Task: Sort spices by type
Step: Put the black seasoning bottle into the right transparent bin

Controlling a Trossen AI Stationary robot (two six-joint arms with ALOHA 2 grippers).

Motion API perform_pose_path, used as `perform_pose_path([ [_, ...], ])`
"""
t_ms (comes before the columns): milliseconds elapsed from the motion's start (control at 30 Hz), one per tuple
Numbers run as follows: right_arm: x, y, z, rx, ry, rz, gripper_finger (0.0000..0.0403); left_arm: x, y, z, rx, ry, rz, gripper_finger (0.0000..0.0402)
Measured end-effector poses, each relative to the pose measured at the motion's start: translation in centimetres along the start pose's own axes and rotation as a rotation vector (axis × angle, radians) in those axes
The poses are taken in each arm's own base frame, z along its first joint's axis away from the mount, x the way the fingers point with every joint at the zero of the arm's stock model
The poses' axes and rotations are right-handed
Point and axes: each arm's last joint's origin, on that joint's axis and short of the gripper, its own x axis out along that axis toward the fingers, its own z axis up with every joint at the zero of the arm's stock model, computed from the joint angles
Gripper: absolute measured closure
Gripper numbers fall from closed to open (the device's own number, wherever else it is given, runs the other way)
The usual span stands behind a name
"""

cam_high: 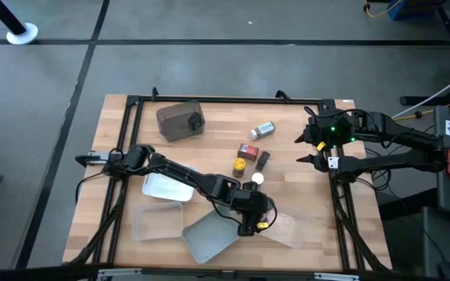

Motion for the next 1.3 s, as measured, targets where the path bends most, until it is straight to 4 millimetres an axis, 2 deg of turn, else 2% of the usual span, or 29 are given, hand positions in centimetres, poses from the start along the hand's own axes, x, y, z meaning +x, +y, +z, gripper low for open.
perform_pose_path([
  [333, 0.01, 0.00, 0.00, 0.000, 0.000, 0.000, 0.0068, 0.00, -0.02, 0.00, 0.058, -0.001, -0.001, 0.0192],
  [1300, 0.00, 0.00, -0.01, 0.000, 0.001, 0.000, 0.0068, 0.00, -0.02, -0.20, 0.067, 0.025, -0.029, 0.0191],
])
